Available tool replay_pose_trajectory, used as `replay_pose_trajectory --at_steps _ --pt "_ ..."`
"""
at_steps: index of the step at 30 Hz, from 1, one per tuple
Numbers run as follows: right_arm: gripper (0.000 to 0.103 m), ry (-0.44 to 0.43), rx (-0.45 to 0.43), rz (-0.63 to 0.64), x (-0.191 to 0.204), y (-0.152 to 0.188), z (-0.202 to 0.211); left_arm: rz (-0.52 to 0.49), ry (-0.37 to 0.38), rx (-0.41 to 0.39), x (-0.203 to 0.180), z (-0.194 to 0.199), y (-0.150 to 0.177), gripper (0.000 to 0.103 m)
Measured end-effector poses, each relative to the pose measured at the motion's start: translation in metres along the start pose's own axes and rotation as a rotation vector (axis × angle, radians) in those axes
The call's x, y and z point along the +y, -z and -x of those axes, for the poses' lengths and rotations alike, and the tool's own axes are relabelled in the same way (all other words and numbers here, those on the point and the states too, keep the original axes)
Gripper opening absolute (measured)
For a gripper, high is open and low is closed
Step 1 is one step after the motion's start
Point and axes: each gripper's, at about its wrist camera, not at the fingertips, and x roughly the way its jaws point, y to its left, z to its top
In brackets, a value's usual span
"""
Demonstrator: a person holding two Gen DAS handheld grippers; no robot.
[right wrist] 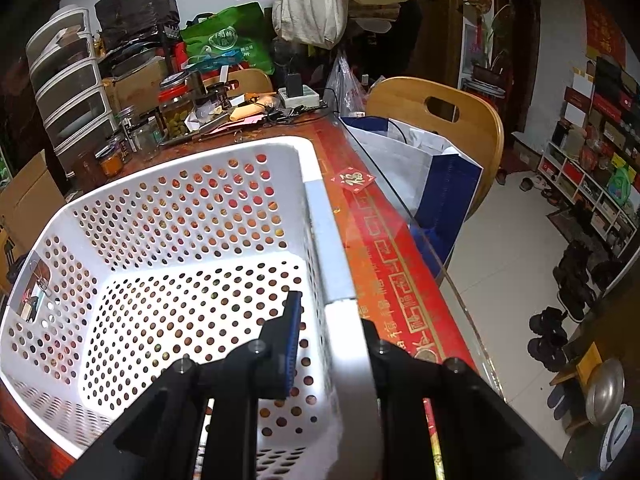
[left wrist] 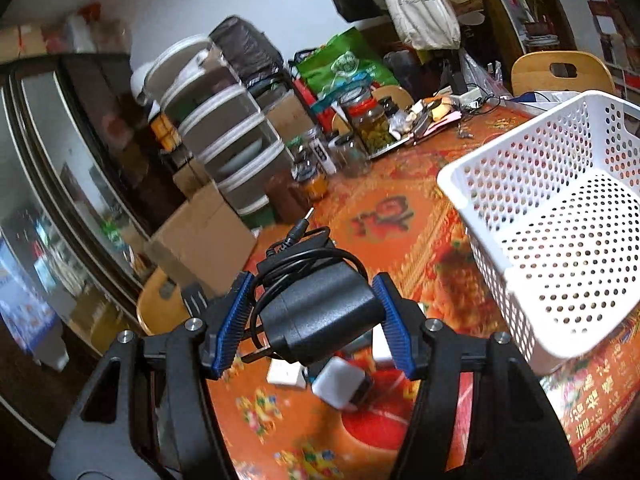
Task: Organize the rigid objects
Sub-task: 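Grasp the black charger with cable using the left tool and lift it, then lower the black charger into the basket and open the left tool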
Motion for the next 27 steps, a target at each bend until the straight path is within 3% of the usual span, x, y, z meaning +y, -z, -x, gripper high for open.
replay_pose_trajectory --at_steps 14,22,27 --pt "0.016 -0.006 0.003 -0.001 -0.001 0.001 0.0 -0.125 0.105 -0.037 -0.064 -0.006 -0.083 0.059" --pt "0.016 -0.015 0.015 0.003 -0.001 0.002 -0.001 -0.197 0.204 0.006 -0.122 -0.022 -0.109 0.059" --pt "0.016 -0.017 0.017 0.006 -0.001 0.0 -0.001 -0.234 0.259 0.075 -0.151 -0.039 -0.121 0.059"
